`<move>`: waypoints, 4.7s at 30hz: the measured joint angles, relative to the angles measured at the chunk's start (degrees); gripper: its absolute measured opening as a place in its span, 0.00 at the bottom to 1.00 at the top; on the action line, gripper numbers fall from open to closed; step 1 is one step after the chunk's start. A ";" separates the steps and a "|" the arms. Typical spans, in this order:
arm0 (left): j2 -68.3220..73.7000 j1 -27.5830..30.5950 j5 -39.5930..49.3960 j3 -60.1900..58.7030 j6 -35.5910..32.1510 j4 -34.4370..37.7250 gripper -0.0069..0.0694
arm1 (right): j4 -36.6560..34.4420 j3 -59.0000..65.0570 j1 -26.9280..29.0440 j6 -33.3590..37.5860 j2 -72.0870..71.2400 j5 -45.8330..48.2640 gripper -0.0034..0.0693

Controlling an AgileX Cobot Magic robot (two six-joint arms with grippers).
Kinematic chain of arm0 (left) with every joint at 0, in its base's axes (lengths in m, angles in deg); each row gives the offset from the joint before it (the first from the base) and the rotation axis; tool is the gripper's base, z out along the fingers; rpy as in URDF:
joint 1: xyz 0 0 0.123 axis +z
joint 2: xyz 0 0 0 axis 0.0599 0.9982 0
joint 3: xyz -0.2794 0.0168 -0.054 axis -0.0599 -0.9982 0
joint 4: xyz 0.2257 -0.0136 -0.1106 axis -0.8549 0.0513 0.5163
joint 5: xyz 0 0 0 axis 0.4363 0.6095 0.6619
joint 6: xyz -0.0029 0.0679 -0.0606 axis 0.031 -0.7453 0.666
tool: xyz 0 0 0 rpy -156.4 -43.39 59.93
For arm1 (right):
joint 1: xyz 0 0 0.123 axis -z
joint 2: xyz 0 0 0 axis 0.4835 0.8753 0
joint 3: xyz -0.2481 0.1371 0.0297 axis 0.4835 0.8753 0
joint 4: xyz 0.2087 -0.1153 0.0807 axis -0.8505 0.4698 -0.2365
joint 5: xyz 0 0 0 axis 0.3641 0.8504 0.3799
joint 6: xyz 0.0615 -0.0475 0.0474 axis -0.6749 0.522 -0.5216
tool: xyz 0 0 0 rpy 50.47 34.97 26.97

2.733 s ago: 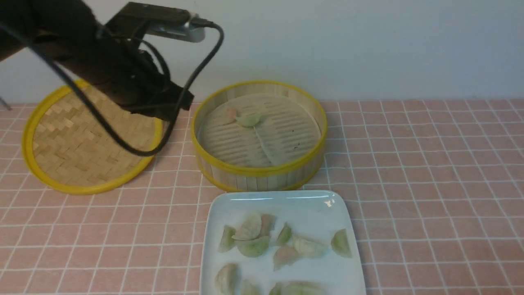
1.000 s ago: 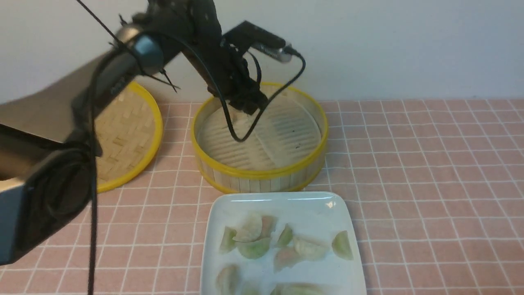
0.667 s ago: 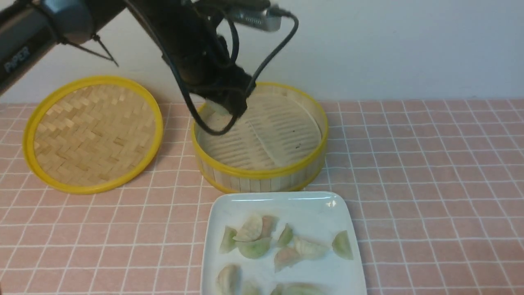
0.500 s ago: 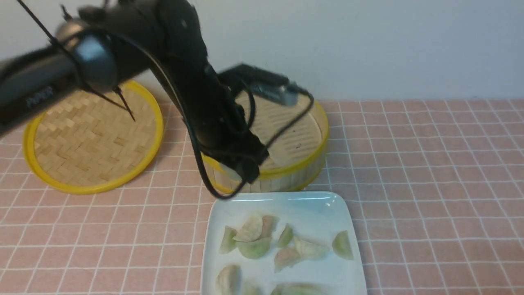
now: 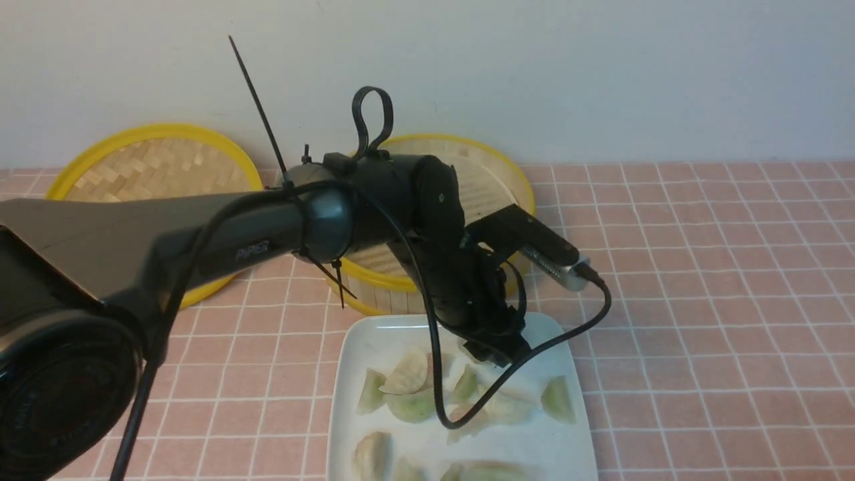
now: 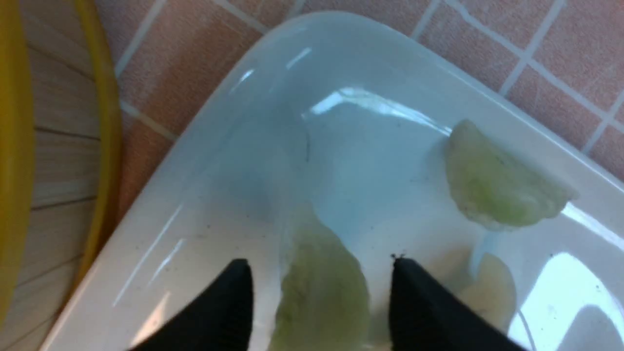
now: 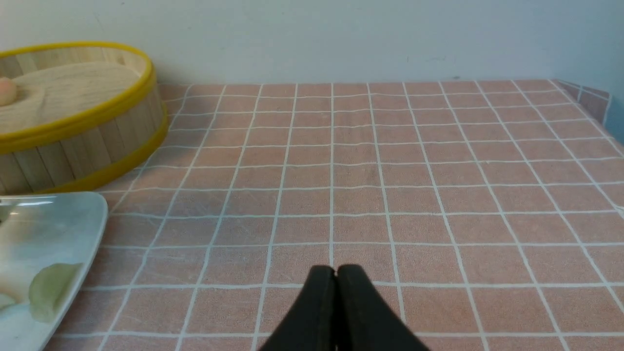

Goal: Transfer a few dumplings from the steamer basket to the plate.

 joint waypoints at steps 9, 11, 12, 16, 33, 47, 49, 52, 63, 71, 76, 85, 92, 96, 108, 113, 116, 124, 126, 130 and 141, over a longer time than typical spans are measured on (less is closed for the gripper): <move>0.01 4.66 2.39 11.14 17.64 -8.57 0.58 | 0.00 0.00 0.00 0.00 0.00 0.00 0.03; 0.01 7.98 1.61 14.74 22.21 -12.30 0.40 | 0.00 0.00 0.00 0.00 0.00 0.00 0.03; 0.13 9.37 0.93 16.17 23.62 -13.56 0.30 | 0.00 0.00 0.00 0.00 0.00 0.00 0.03; 2.23 15.71 -4.27 20.69 25.62 -16.83 0.11 | 0.00 0.00 0.00 0.00 0.00 0.00 0.03; 15.76 17.13 -8.73 25.83 22.77 -20.02 0.60 | 0.00 0.00 0.00 0.00 0.00 0.00 0.03; 18.53 17.13 -12.09 26.20 27.39 -26.00 0.54 | 0.00 0.00 0.00 0.00 0.00 0.00 0.03; 18.60 17.13 -12.01 26.20 27.39 -26.08 0.50 | 0.00 0.00 0.00 0.00 0.00 0.00 0.03; 18.60 17.13 -11.85 26.41 27.46 -26.26 0.36 | 0.00 0.00 0.00 0.00 0.00 0.00 0.03; 9.33 16.89 3.07 30.37 26.31 -26.32 0.33 | 0.00 0.00 0.00 0.00 0.00 0.00 0.03; -5.22 16.04 24.83 30.75 22.23 -23.01 0.33 | 0.00 0.00 0.00 0.00 0.00 0.00 0.03; -11.96 15.97 26.48 26.83 22.10 -18.58 0.33 | 0.00 0.00 0.00 0.00 0.00 0.00 0.03; -27.61 9.90 26.54 -2.63 21.82 -10.85 0.33 | 0.00 0.00 0.00 0.00 0.00 0.00 0.03; -29.60 -0.47 13.53 -20.47 21.82 -9.93 0.33 | 0.00 0.00 0.00 0.00 0.00 0.00 0.03; -25.87 -4.64 6.16 -22.47 21.82 -10.13 0.33 | 0.00 0.00 0.00 0.00 0.00 0.00 0.03; -15.98 -5.86 0.70 -22.39 25.43 -13.49 0.56 | 0.00 0.00 0.00 0.00 0.00 0.00 0.03; -17.15 -5.86 7.61 -19.01 28.89 -16.35 0.63 | 0.00 0.00 0.00 0.00 0.00 0.00 0.03; -20.85 -5.86 9.78 -18.30 31.28 -18.60 0.52 | 0.00 0.00 0.00 0.00 0.00 0.00 0.03; -49.22 -7.93 4.96 -21.06 36.79 -22.27 0.09 | 0.00 0.00 0.00 0.00 0.00 0.00 0.03; -54.96 -8.60 1.66 -23.53 36.82 -22.21 0.08 | 0.00 0.00 0.00 0.00 0.00 0.00 0.03; -64.68 -8.74 -1.86 -27.84 36.89 -22.35 0.08 | 0.00 0.00 0.00 0.00 0.00 0.00 0.03; -79.37 -8.74 -2.10 -29.20 36.92 -25.55 0.08 | 0.00 0.00 0.00 0.00 0.00 0.00 0.03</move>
